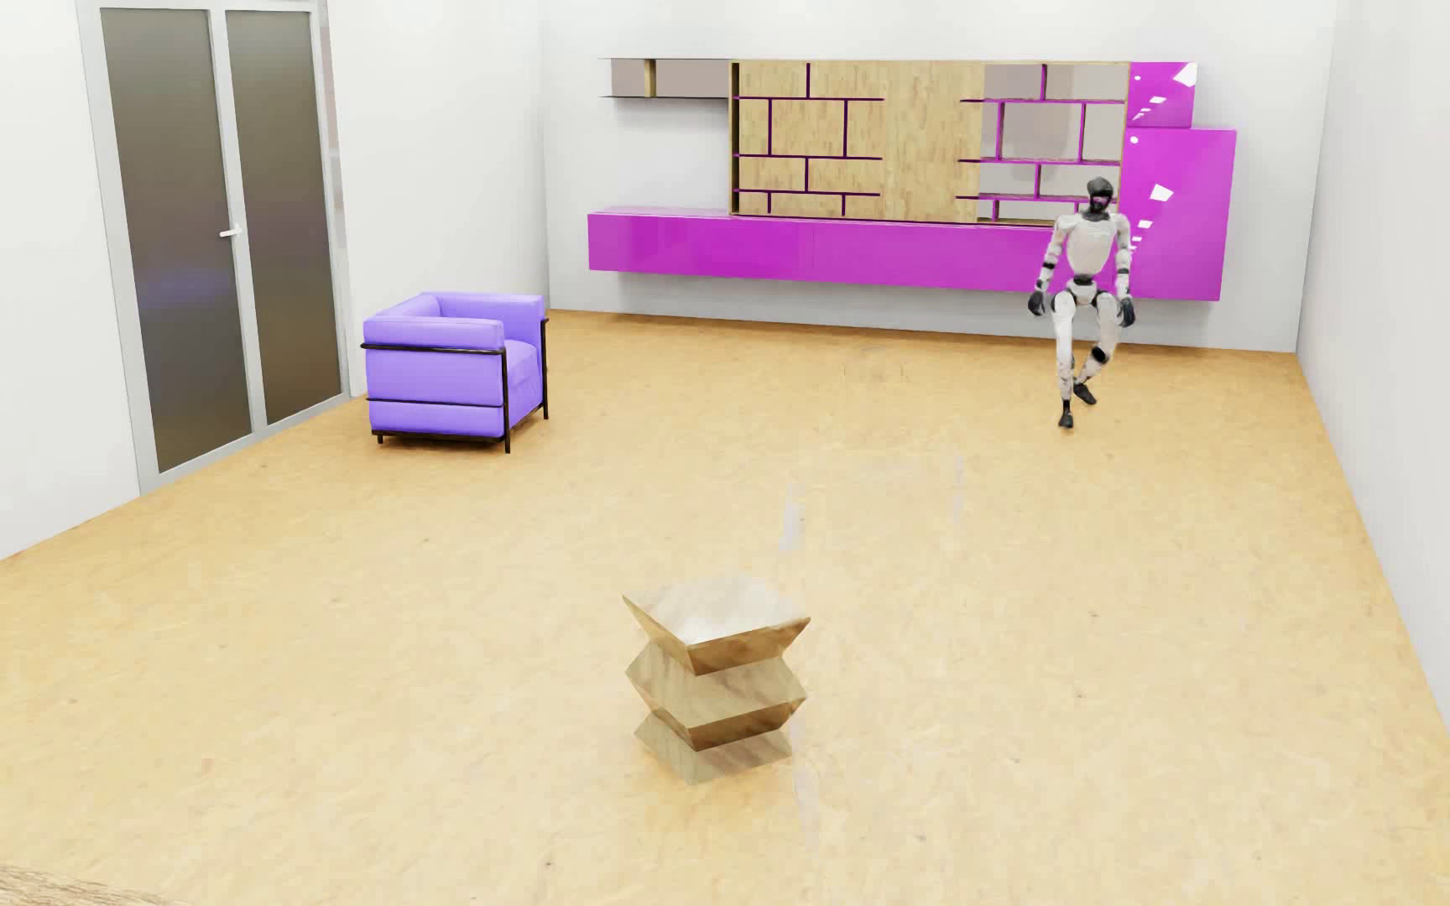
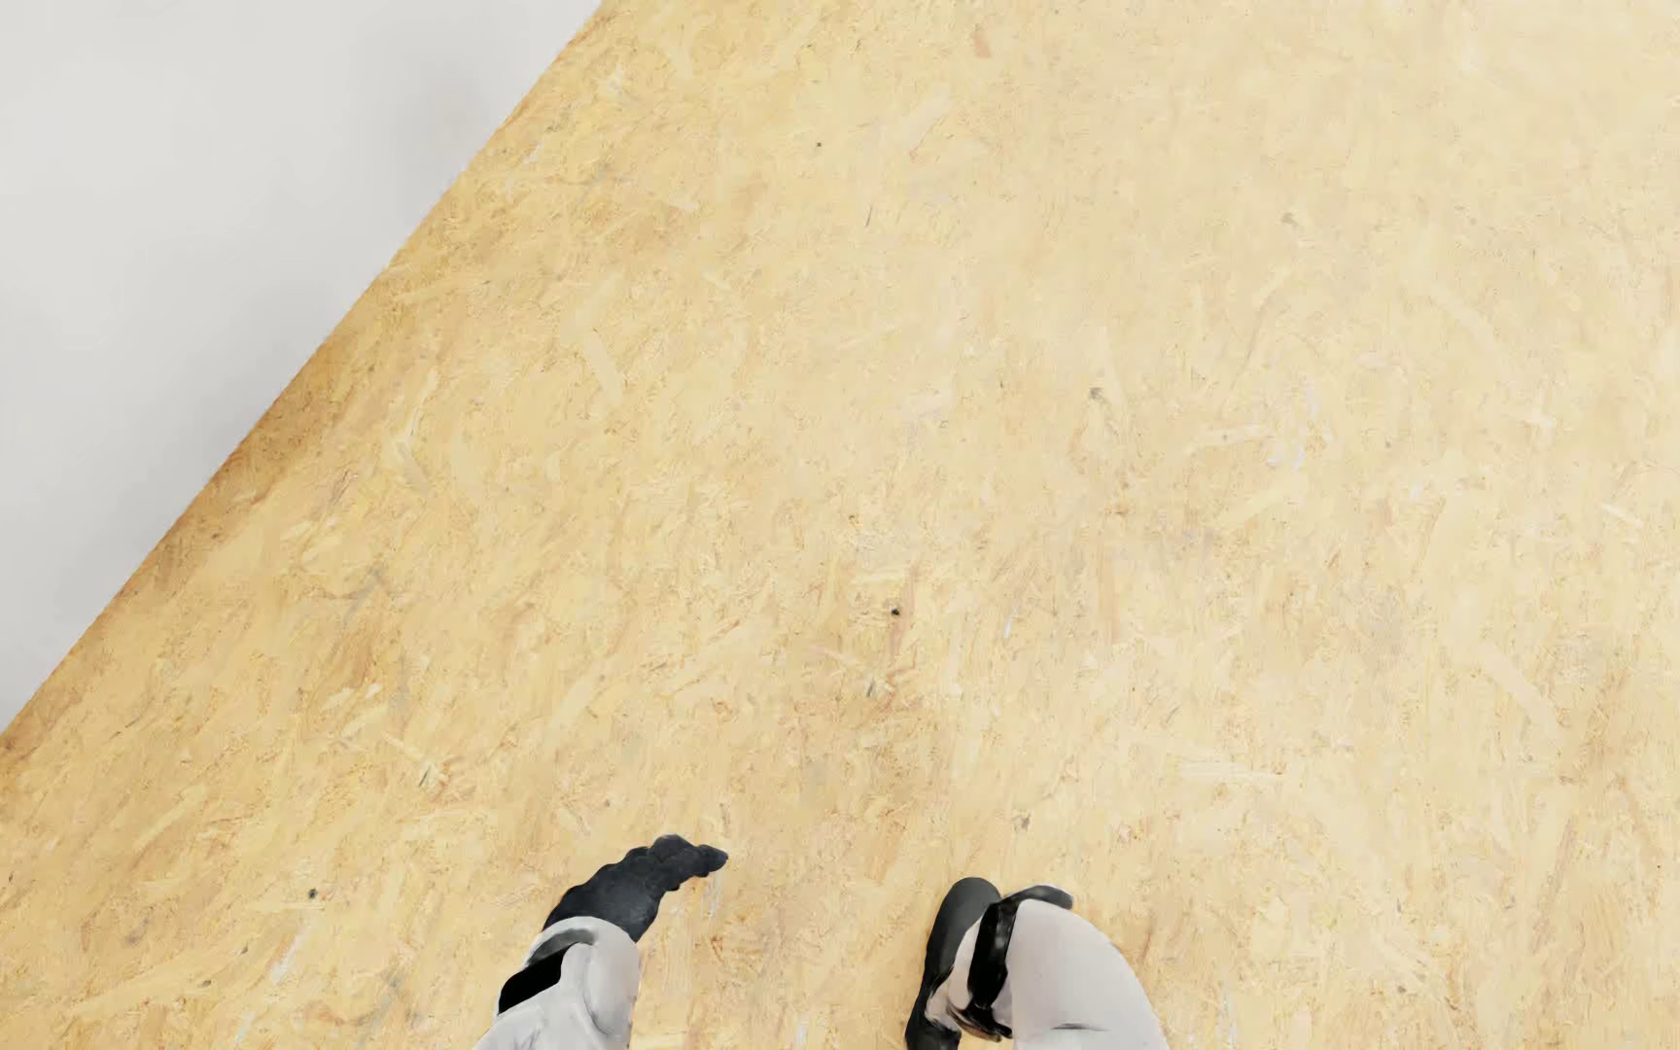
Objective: Move towards the dark purple endtable
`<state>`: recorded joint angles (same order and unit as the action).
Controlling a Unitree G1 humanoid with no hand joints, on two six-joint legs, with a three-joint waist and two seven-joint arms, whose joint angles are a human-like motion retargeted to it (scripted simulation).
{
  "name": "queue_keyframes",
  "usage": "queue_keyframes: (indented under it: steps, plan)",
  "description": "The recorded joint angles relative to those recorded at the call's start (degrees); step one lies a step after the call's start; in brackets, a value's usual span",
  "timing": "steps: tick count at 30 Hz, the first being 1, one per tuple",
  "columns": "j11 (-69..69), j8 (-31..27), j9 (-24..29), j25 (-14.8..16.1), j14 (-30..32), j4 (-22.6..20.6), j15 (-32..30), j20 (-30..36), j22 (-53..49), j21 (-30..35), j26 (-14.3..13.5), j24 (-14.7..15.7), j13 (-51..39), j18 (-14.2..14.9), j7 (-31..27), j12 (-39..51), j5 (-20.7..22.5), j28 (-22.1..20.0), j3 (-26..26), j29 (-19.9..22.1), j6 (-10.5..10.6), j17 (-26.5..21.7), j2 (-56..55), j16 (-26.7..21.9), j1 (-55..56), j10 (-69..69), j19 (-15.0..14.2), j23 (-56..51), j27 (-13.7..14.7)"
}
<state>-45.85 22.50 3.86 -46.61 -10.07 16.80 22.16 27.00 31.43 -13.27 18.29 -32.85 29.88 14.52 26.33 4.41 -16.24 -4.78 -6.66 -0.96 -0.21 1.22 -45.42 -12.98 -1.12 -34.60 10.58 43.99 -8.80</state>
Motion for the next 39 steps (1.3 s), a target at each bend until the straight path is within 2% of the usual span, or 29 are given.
queue_keyframes:
  steps: [1,2,3,4,7,9,11,12,14,15,16,17,18,20,22,23,24,25,26,27,28,29,30,31,32,34,35,38,39]
  plan:
    - [-0.4,-0.2,0.2,-0.7,10.1,2.8,1.8,-1.7,3.4,0.7,1.7,2.3,-0.5,-1.1,-5.1,-1.7,2.3,-1.5,0.3,-1.2,0.2,0.1,2.2,-0.5,3.5,-9.1,0.5,1.3,-1.2]
    - [0.4,-0.5,0.4,-2.1,15.3,6.6,3.7,-2.9,7.7,2.1,3.4,4.4,-1.9,-8.3,-6.3,-3.4,4.7,-2.3,0.9,-3.5,0.5,-0.7,5.1,-0.7,8.1,-19.0,0.2,2.4,-2.0]
    - [2.6,-1.2,0.6,-3.8,10.8,5.8,5.1,-3.5,12.0,3.8,5.0,6.0,-4.1,-14.5,-10.6,-4.9,7.8,-1.9,2.1,-5.4,0.8,-2.1,8.6,-1.0,14.8,-28.3,-0.5,2.9,-1.8]
    - [6.7,-2.5,0.8,-5.2,7.3,2.5,5.5,-3.4,15.6,5.2,6.3,6.8,-7.1,-15.6,-15.0,-6.8,11.0,-0.7,3.3,-5.3,0.9,-3.5,12.8,-1.3,22.4,-35.5,-1.6,2.7,-1.1]
    - [23.9,-8.2,-0.2,-5.9,3.6,-6.5,3.5,-1.5,18.3,9.0,5.1,7.1,-17.3,-9.0,-18.0,-15.5,17.5,5.3,5.9,0.8,0.2,-6.5,28.2,-2.3,41.7,-33.7,-4.1,0.0,2.3]
    - [27.2,-12.9,-1.2,-3.9,2.2,-7.4,6.5,-4.4,14.5,13.5,3.0,7.9,-23.5,-8.8,-16.0,-23.2,19.4,10.0,7.7,0.2,-0.4,-7.6,35.5,-3.4,49.8,-18.8,-5.1,-5.2,7.2]
    - [27.3,-17.3,-1.6,0.3,3.9,-8.2,10.9,-12.5,8.8,17.9,2.2,7.0,-28.3,-9.0,-17.4,-31.0,20.2,7.8,9.5,1.6,-0.4,-8.3,42.1,-1.8,53.5,3.8,-5.9,-13.1,12.0]
    - [27.1,-18.5,-1.7,3.7,2.4,-9.0,12.0,-16.1,7.0,18.7,2.3,5.7,-28.8,-5.2,-19.4,-33.5,19.9,4.4,10.4,4.6,-0.4,-8.0,45.6,-0.3,53.5,12.3,-6.6,-16.8,13.6]
    - [20.6,-18.8,-1.7,12.1,4.8,-10.7,4.0,-18.5,7.3,19.9,3.9,2.6,-25.0,-13.3,-20.7,-33.9,17.0,1.2,11.8,10.4,-0.7,-8.1,50.3,2.4,52.5,7.5,-8.2,-22.6,15.4]
    - [11.1,-18.9,-1.4,15.1,7.3,-11.3,-7.7,-18.2,8.8,21.1,5.0,1.4,-21.8,-13.2,-20.1,-32.1,14.5,2.3,12.1,10.1,-1.2,-9.4,48.5,3.7,50.9,2.7,-9.1,-24.2,14.9]
    - [-3.2,-18.4,-1.1,16.4,5.8,-11.5,-22.9,-18.3,10.2,22.0,5.9,0.7,-18.6,-15.5,-18.9,-29.6,11.5,3.8,12.0,7.5,-1.7,-10.6,43.1,4.6,48.0,-1.1,-13.0,-24.7,13.3]
    - [-17.0,-17.7,-0.6,15.2,1.9,-12.4,-27.6,-18.5,11.2,22.3,6.6,0.2,-16.4,-16.5,-17.9,-26.3,8.0,5.0,11.2,4.3,-2.4,-11.4,35.7,5.3,44.3,-2.6,-13.4,-23.8,10.6]
    - [-26.5,-17.8,-0.3,11.7,-1.9,-13.6,-22.1,-18.3,12.1,21.6,6.4,-1.1,-15.0,-15.9,-16.9,-22.3,6.9,4.9,9.9,2.9,-3.0,-11.8,27.5,5.9,39.5,-1.6,-9.2,-21.5,7.8]
    - [-27.7,-15.2,-0.5,6.3,-6.8,-15.7,-13.0,-13.8,12.0,17.0,4.4,-4.6,-14.3,-14.0,-16.5,-13.5,7.8,3.4,7.2,7.2,-3.3,-8.9,12.9,3.5,27.6,5.5,-12.0,-12.6,1.1]
    - [-13.6,-16.0,-1.5,10.2,-12.4,-17.3,-9.6,-7.2,9.5,7.3,0.8,-7.7,-13.2,-13.9,-16.1,-4.9,11.4,4.3,4.8,10.4,-2.4,-5.8,1.8,-0.4,16.8,9.5,-14.9,-4.0,-4.2]
    - [-2.4,-18.4,-1.7,12.4,-15.7,-17.8,-11.0,-4.8,6.6,3.5,-1.0,-8.4,-12.0,-13.9,-16.1,-0.7,13.3,5.4,3.7,9.2,-1.9,-5.9,-1.6,-2.4,11.9,9.9,-14.6,-2.0,-5.3]
    - [12.5,-21.6,-1.6,13.0,-18.3,-17.7,-13.5,-3.6,3.2,1.6,-2.6,-8.4,-9.9,-13.4,-16.8,3.6,14.4,5.4,2.6,7.1,-1.4,-6.4,-2.5,-4.3,6.7,10.8,-17.0,-1.8,-4.9]
    - [27.9,-24.0,-1.3,12.0,-19.9,-17.0,-14.9,-3.7,-0.1,0.9,-3.7,-7.3,-6.7,-12.4,-18.1,7.3,14.2,3.6,1.4,5.9,-0.9,-6.6,-1.5,-5.4,1.1,12.6,-13.2,-3.0,-3.4]
    - [35.6,-19.0,-1.0,10.7,-19.2,-16.4,-13.6,-5.0,-2.5,-0.1,-4.3,-4.9,-2.5,-11.2,-19.7,9.7,11.6,0.3,0.6,6.2,-0.7,-6.1,-0.5,-5.4,-4.3,12.7,-15.2,-4.9,-1.7]
    - [34.5,-13.2,-0.7,10.2,-15.4,-14.8,-14.2,-6.6,-4.1,-1.6,-4.2,-1.8,1.2,-9.6,-21.4,10.6,9.8,-2.9,-0.3,6.7,-0.4,-4.2,1.0,-5.2,-8.2,11.0,-12.5,-6.4,-0.3]
    - [24.7,-10.6,-0.4,10.7,-6.5,-12.6,-17.7,-7.8,-5.4,-3.2,-3.3,0.5,3.9,-10.9,-23.2,10.2,8.6,-4.9,-1.1,6.7,0.1,-1.8,0.6,-5.3,-9.6,5.4,-10.3,-7.1,0.4]
    - [15.5,-9.6,0.1,11.0,6.6,-10.0,-19.2,-8.4,-6.6,-4.3,-1.8,1.2,4.7,-8.3,-25.0,8.7,8.9,-5.7,-1.6,6.8,0.8,0.5,0.6,-6.1,-7.9,-5.1,-8.2,-6.6,0.7]
    - [9.2,-9.2,0.6,10.5,18.6,-6.2,-14.3,-9.1,-7.6,-4.9,-0.1,1.1,3.2,-5.5,-24.0,6.0,10.3,-6.1,-1.9,7.5,1.5,1.5,2.5,-6.3,-2.2,-19.7,-4.9,-5.1,0.5]
    - [7.0,-8.9,1.1,9.3,18.0,-3.8,-9.3,-10.1,-7.8,-4.6,1.2,1.1,-0.3,-8.8,-24.1,2.9,12.6,-6.6,-1.4,8.7,2.4,1.6,6.0,-5.5,5.7,-32.3,-4.1,-2.8,0.1]
    - [9.0,-9.2,1.3,7.6,11.9,-4.1,-5.5,-11.2,-6.4,-3.6,2.1,2.2,-5.4,-11.5,-24.7,-0.1,15.2,-7.0,-0.5,10.2,3.0,0.9,11.1,-3.5,14.5,-40.0,-4.6,-0.2,-0.3]
    - [19.8,-11.8,0.6,2.9,6.3,-6.8,-1.8,-11.8,2.1,1.5,4.0,6.1,-16.8,-11.6,-23.0,-4.9,18.8,-5.1,1.9,11.1,3.3,-0.9,23.9,1.0,30.0,-37.3,-7.1,4.0,-0.2]
    - [24.7,-12.7,-0.3,0.5,3.4,-8.3,-0.6,-9.7,7.5,5.3,5.0,6.3,-21.9,-11.7,-21.7,-6.7,19.5,-1.1,3.2,9.0,2.9,-1.5,29.8,1.4,35.8,-29.6,-7.6,4.2,1.3]
    - [26.5,-15.5,-2.7,-2.9,5.7,-8.7,5.7,-3.3,12.7,18.1,3.9,1.1,-35.4,-11.0,-23.7,-15.0,20.3,17.4,7.3,2.4,1.7,-3.8,41.0,-2.1,47.9,4.0,-8.4,-6.1,12.9]
    - [26.0,-17.5,-3.0,-0.7,5.1,-6.5,7.1,-7.9,10.3,21.7,4.1,0.4,-38.8,-11.2,-24.0,-20.2,20.1,15.7,8.5,3.7,1.7,-4.4,44.8,-2.0,49.0,15.9,-9.2,-11.4,17.2]
